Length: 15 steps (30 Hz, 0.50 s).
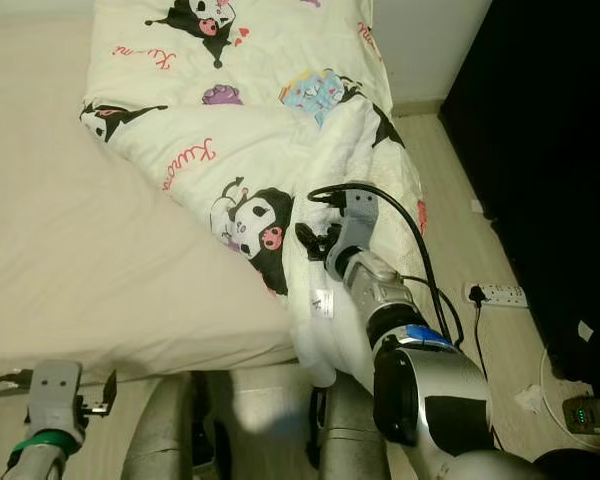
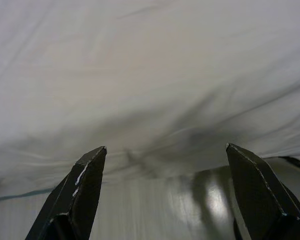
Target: Clean up the room
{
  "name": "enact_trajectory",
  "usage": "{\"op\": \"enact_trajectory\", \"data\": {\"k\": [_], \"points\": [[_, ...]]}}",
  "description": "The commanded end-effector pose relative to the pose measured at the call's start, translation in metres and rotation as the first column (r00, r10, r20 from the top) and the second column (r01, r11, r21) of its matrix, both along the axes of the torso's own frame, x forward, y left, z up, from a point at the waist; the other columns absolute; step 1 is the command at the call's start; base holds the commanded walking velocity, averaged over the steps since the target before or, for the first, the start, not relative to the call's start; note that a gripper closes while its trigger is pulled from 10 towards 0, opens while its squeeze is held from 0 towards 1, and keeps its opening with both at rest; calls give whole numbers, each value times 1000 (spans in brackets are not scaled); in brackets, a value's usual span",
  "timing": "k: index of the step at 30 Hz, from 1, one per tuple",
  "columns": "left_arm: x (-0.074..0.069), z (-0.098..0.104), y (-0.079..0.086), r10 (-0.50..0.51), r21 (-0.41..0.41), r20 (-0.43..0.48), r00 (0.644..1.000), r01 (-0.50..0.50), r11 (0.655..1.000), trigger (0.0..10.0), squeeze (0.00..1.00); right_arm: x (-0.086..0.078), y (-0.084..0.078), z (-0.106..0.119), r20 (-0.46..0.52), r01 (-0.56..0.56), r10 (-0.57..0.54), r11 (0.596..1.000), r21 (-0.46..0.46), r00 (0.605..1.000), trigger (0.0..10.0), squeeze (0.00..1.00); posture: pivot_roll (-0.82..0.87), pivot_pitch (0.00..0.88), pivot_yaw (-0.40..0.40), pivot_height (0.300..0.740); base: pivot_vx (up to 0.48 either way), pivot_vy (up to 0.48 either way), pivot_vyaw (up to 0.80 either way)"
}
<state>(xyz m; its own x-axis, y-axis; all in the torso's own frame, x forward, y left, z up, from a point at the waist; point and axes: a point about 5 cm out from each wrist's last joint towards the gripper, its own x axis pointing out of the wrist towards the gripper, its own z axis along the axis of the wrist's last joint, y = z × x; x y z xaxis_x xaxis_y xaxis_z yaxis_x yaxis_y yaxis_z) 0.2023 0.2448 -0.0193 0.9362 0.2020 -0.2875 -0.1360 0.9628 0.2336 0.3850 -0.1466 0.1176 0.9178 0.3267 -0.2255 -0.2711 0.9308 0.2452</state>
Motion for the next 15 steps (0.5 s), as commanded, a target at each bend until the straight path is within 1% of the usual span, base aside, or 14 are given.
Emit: {"op": "enact_trajectory", "data": {"k": [1,5,6,8,9,10,11,12,13,14,15], "points": [[-10,-8,2,12,0,-49,999,-12,1000,10000,0,-3,2,-8,-43,5,-6,1000,-4,999,0,0,119,270,82,610,0,0,0],[-10,-8,1,12,-1,-49,999,-12,1000,10000,0,-3,1,-8,-43,9,-9,1000,-12,999,0,0,119,270,82,610,0,0,0],[-8,-7,2,19,-2,-49,999,-19,1000,10000,0,0,-2,-1,-13,15,-15,1000,-25,1000,0,0,106,256,72,610,0,0,0],[-4,-3,8,49,-2,-28,998,-49,999,10000,0,4,6,11,50,-41,41,999,-8,998,0,0,104,251,66,610,0,0,0],[-4,-3,8,49,-2,-28,998,-49,999,10000,0,4,6,11,50,-41,41,999,-8,998,0,0,104,251,66,610,0,0,0],[-2,0,12,66,1,-13,998,-66,998,10000,0,4,17,15,87,-114,116,993,-18,989,0,0,102,249,61,610,0,0,0],[-2,0,12,66,1,-13,998,-66,998,10000,0,4,17,15,87,-114,116,993,-18,989,0,0,102,249,61,610,0,0,0],[1,3,15,80,6,-2,997,-80,997,10000,0,2,32,17,117,-215,219,975,-47,969,0,0,101,247,59,610,0,0,0],[1,3,15,80,6,-2,997,-80,997,10000,0,2,32,17,117,-215,219,975,-47,969,0,0,101,247,59,610,0,0,0],[4,7,17,85,13,10,996,-85,996,10000,0,-7,62,13,129,-405,416,908,-107,900,0,0,104,245,52,610,0,0,0],[4,7,17,85,13,10,996,-85,996,10000,0,-7,62,13,129,-405,416,908,-107,900,0,0,104,245,52,610,0,0,0]]}}
